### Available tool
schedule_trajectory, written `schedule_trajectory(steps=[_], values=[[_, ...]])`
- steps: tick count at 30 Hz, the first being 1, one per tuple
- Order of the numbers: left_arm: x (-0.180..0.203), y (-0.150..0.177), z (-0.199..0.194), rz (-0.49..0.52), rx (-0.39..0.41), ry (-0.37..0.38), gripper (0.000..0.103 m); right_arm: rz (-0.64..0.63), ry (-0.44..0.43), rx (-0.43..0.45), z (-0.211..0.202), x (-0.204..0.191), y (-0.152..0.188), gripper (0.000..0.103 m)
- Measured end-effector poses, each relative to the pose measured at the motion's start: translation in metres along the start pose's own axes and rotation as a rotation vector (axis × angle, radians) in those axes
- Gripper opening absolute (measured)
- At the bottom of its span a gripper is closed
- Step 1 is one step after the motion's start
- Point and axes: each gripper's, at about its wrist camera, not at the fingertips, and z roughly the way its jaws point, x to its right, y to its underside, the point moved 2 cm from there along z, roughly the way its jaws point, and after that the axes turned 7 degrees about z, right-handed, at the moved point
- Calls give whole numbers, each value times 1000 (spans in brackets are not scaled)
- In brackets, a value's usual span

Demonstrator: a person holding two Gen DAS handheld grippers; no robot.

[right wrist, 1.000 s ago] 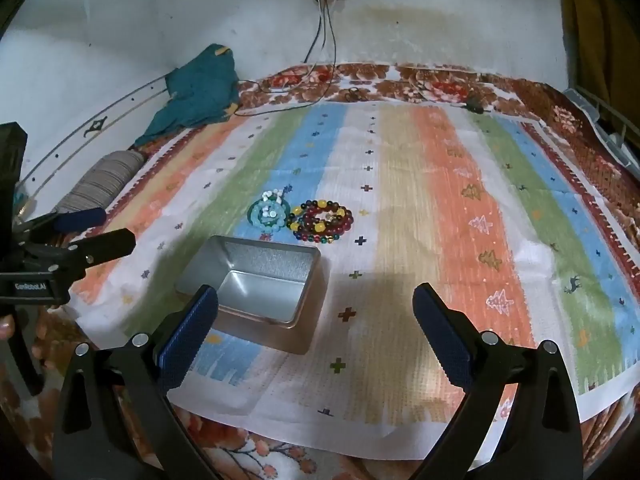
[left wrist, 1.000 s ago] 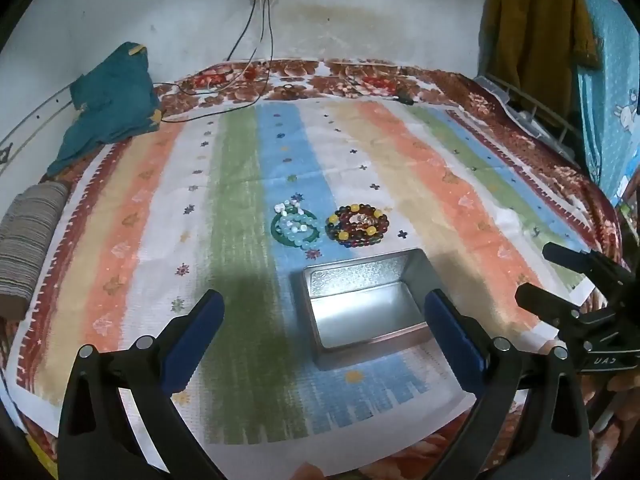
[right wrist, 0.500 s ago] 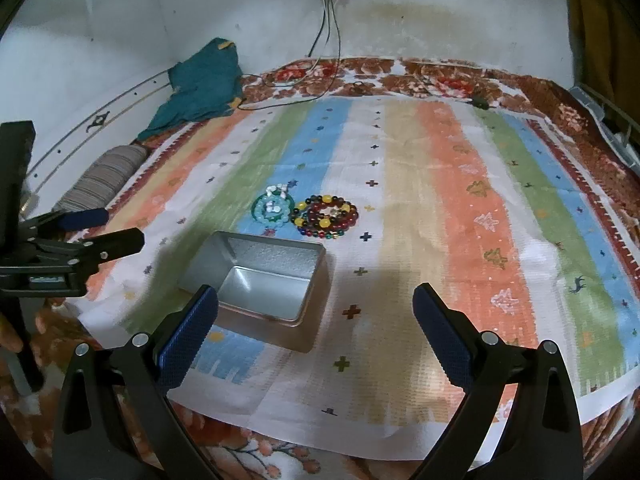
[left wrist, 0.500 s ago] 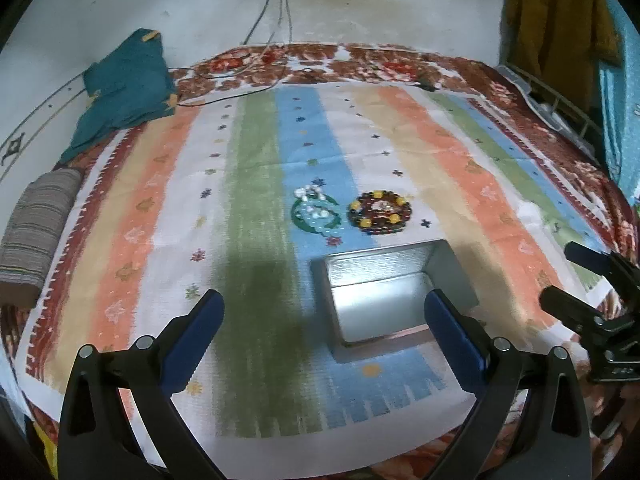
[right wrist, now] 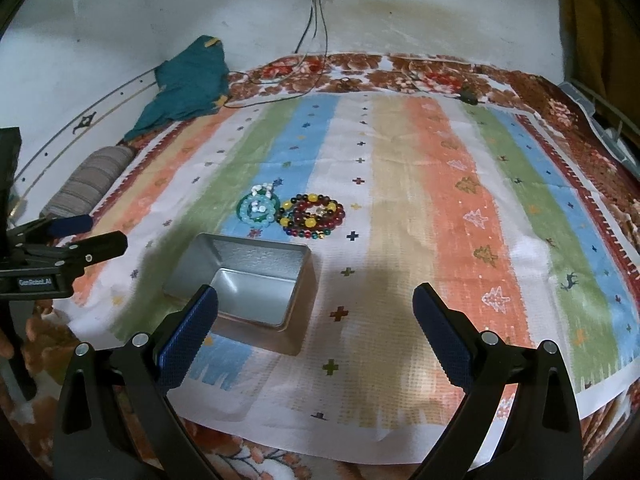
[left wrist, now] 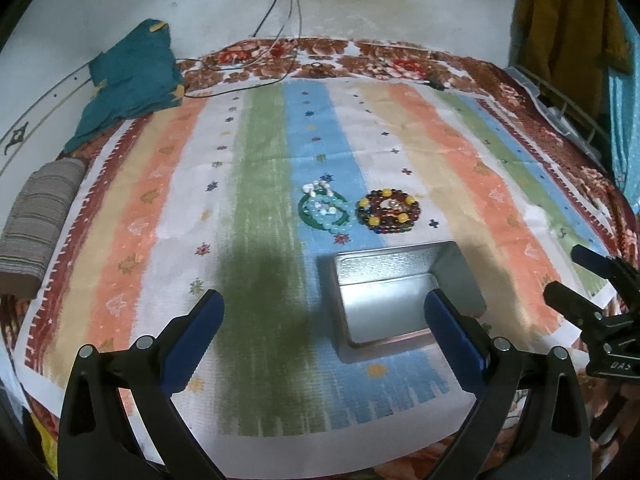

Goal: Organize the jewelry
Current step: 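Move both grippers forward toward the bracelets beside the silver tin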

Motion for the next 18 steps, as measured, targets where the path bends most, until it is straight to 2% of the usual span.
schedule_trajectory(steps=[5, 9, 18], values=[[-2, -1, 0, -4, -4, -17, 97, 0, 12, 11, 0, 0, -2, 99], [-5, -1, 4, 0, -30, -79, 97, -9, 22, 13, 2, -2, -4, 99], [-2, -9, 5, 12, -3, -64, 97, -18, 22, 8, 9, -3, -9, 99]])
